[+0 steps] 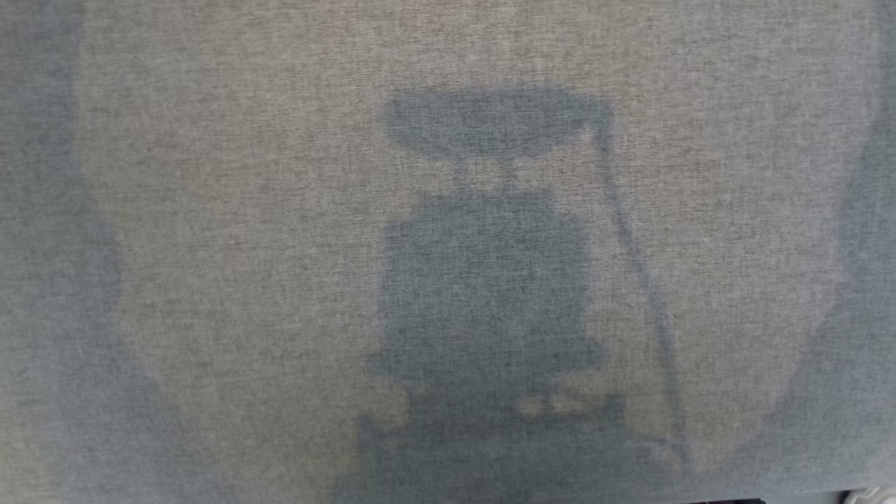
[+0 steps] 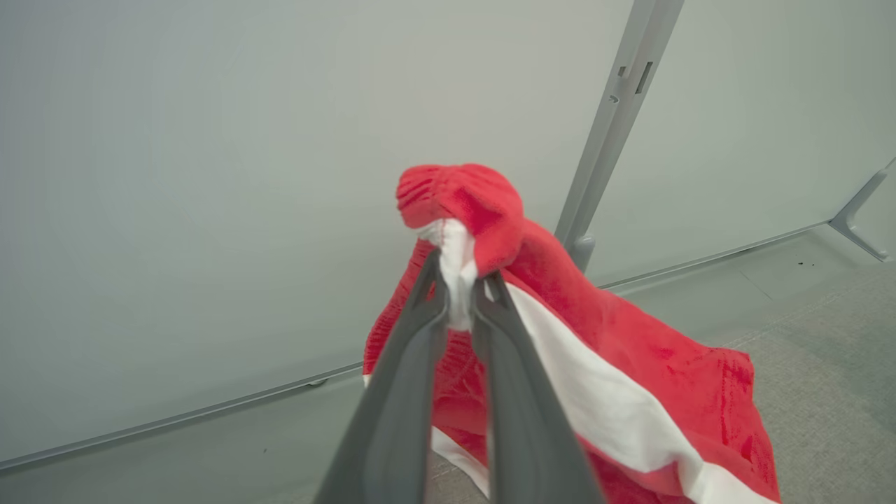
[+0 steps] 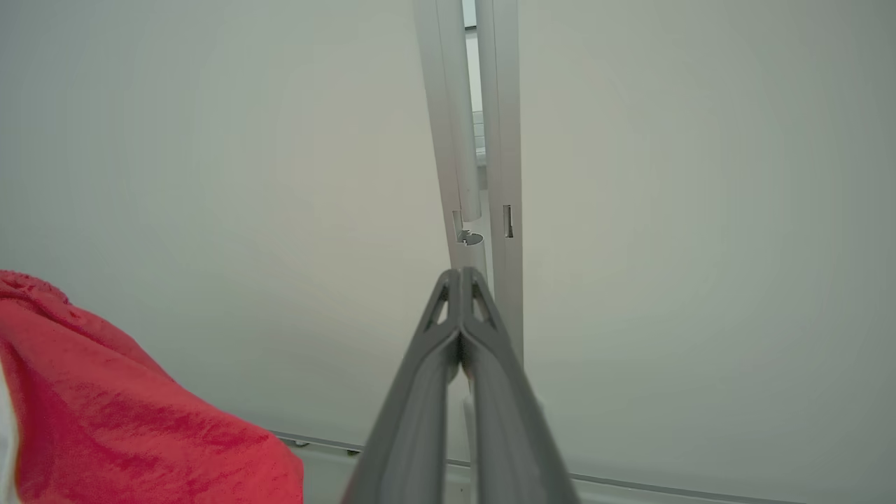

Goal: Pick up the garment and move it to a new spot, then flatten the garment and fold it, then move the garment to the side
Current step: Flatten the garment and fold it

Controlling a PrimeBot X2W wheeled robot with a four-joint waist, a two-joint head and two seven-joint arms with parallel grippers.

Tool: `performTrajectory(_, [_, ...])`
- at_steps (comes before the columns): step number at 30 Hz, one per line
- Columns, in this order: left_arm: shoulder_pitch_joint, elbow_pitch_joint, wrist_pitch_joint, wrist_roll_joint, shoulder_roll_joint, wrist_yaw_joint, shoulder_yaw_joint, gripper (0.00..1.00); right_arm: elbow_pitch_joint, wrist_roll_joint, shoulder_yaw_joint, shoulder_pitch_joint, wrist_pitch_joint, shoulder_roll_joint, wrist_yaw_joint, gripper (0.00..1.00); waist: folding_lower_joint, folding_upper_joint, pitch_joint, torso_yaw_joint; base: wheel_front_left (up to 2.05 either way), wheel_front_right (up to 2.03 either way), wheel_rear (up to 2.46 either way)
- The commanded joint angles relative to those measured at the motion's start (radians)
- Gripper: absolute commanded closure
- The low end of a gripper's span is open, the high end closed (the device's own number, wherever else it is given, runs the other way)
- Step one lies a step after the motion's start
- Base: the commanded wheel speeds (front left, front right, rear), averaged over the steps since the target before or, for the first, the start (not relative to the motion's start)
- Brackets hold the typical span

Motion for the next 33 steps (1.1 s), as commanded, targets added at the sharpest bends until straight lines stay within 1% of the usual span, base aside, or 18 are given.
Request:
performTrajectory(1, [-0.025,0.011,0.000,-0.007,-0.016,0.001,0.003,1.00,0.007,-0.014,0.022,-0.008,0.005,0.010,0.000,1.00,0.0001,-0.0001,-0.006,0.014,0.00,0.00,0.00])
performTrajectory(3, [-0.043,0.016,-0.009,-0.006,-0.030,0.001,-0.006,1.00,0.008,-0.008,0.047,-0.007,0.005,0.017,0.000,1.00,0.0001,-0.0001,-0.016,0.021,0.00,0.00,0.00])
performTrajectory(7, [-0.065,0.022,-0.010,-0.010,-0.037,0.001,-0.016,1.00,0.011,-0.005,0.078,0.016,-0.003,0.023,0.000,1.00,0.0001,-0.0001,-0.039,0.023,0.00,0.00,0.00])
performTrajectory(10, [-0.091,0.027,-0.004,-0.004,-0.037,0.001,-0.030,1.00,0.023,-0.012,0.092,0.011,-0.004,0.014,0.000,1.00,0.0001,-0.0001,-0.059,0.020,0.00,0.00,0.00])
performTrajectory(12, [-0.112,0.035,-0.001,-0.010,-0.042,0.001,-0.031,1.00,0.037,0.009,0.090,0.018,0.014,0.031,0.000,1.00,0.0001,-0.0001,-0.075,0.017,0.00,0.00,0.00])
performTrajectory(13, [-0.121,0.039,0.003,-0.017,-0.046,0.001,-0.029,1.00,0.033,0.017,0.100,0.027,0.023,0.042,0.000,0.73,0.0001,-0.0001,-0.083,0.014,0.00,0.00,0.00])
performTrajectory(14, [-0.124,0.044,0.006,-0.022,-0.052,0.001,-0.029,1.00,0.020,0.024,0.116,0.040,0.031,0.049,0.000,0.39,0.0001,-0.0001,-0.091,0.013,0.00,0.00,0.00])
performTrajectory(15, [-0.125,0.049,0.013,-0.028,-0.056,0.001,-0.031,1.00,0.003,0.028,0.133,0.053,0.032,0.052,0.000,0.00,0.0001,-0.0001,-0.099,0.011,0.00,0.00,0.00])
performTrajectory(16, [-0.121,0.056,0.026,-0.032,-0.058,0.001,-0.035,1.00,-0.015,0.027,0.160,0.072,0.039,0.052,0.000,0.00,0.0001,-0.0001,-0.106,0.010,0.00,0.00,0.00])
performTrajectory(17, [-0.107,0.059,0.045,-0.033,-0.058,0.000,-0.046,1.00,-0.068,0.051,0.206,0.123,0.042,0.062,0.000,0.00,0.0001,-0.0001,-0.120,0.011,0.00,0.00,0.00])
performTrajectory(19, [-0.084,0.059,0.056,-0.038,-0.056,0.001,-0.054,1.00,-0.134,0.058,0.265,0.179,0.042,0.068,0.000,0.00,0.0001,-0.0001,-0.130,0.011,0.00,0.00,0.00])
performTrajectory(25, [-0.013,0.027,0.061,-0.056,-0.054,0.005,-0.062,1.00,-0.281,0.067,0.379,0.386,0.021,0.090,0.000,0.00,0.0001,-0.0001,-0.160,0.033,0.00,0.00,0.00])
performTrajectory(29, [0.017,-0.014,0.075,-0.060,-0.053,0.015,-0.066,1.00,-0.314,0.033,0.416,0.499,0.004,0.123,0.000,0.00,0.0001,-0.0001,-0.166,0.054,0.00,0.00,0.00])
performTrajectory(33, [0.012,-0.064,0.091,-0.081,-0.058,0.032,-0.054,1.00,-0.287,-0.023,0.397,0.551,-0.024,0.165,0.000,0.00,0.0001,-0.0001,-0.155,0.077,0.00,0.00,0.00])
